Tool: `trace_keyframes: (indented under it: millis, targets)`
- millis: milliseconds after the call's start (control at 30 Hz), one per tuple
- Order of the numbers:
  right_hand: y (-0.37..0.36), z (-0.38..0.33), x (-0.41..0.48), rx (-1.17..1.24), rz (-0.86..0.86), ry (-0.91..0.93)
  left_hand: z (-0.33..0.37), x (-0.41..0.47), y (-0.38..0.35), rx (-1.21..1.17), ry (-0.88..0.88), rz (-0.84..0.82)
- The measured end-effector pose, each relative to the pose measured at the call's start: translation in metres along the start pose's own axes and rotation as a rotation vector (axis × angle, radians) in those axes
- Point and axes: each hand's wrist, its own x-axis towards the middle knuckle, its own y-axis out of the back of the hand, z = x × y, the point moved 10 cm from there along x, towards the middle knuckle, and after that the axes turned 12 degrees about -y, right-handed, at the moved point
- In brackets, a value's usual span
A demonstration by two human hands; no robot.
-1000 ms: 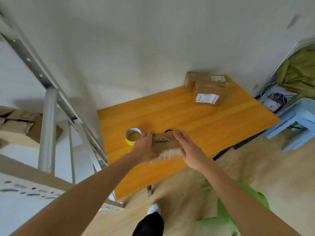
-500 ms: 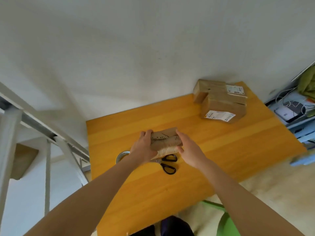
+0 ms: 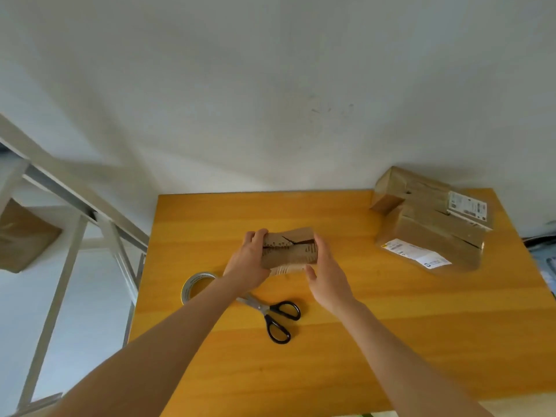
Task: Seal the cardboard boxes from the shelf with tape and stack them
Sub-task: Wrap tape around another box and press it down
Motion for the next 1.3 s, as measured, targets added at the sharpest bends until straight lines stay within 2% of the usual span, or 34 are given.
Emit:
trace_keyframes:
  millis: [233, 333, 467, 633, 733, 833, 933, 1067, 1300]
  targets:
    - [-0.022, 0.001, 0.014, -0.049, -0.047, 0.133, -0.013, 0.005, -0.012, -0.043, 0.037, 0.066]
    - [-0.015, -0.013, 0.01, -0.056, 0.033, 0.279, 0.0, 0.002, -0.016, 0.147, -0.042, 0.04]
    - [-0.007, -0.026, 0.007, -0.161, 0.146, 0.414, 0.03, -0.007, 0.001, 0.461, -0.174, 0.181]
    - [0.002, -0.036, -0.004, -0.291, 0.375, 0.55, 0.03, -0.017, 0.0, 0.482, -0.216, 0.2]
    - [0.001, -0.036, -0.008, -0.322, 0.421, 0.598, 0.025, -0.017, -0.004, 0.474, -0.216, 0.148]
    - [-0.003, -0.034, -0.004, -0.344, 0.388, 0.582, 0.026, -0.015, -0.002, 0.498, -0.25, 0.149]
    - [-0.018, -0.025, 0.004, -0.365, 0.227, 0.513, 0.026, -0.014, -0.006, 0.543, -0.289, 0.132]
    - [-0.043, -0.011, 0.012, -0.435, 0.034, 0.454, 0.004, -0.014, -0.031, 0.602, -0.292, -0.032]
    - [-0.053, -0.007, 0.017, -0.4, 0.034, 0.381, -0.007, -0.011, -0.046, 0.467, -0.222, -0.05]
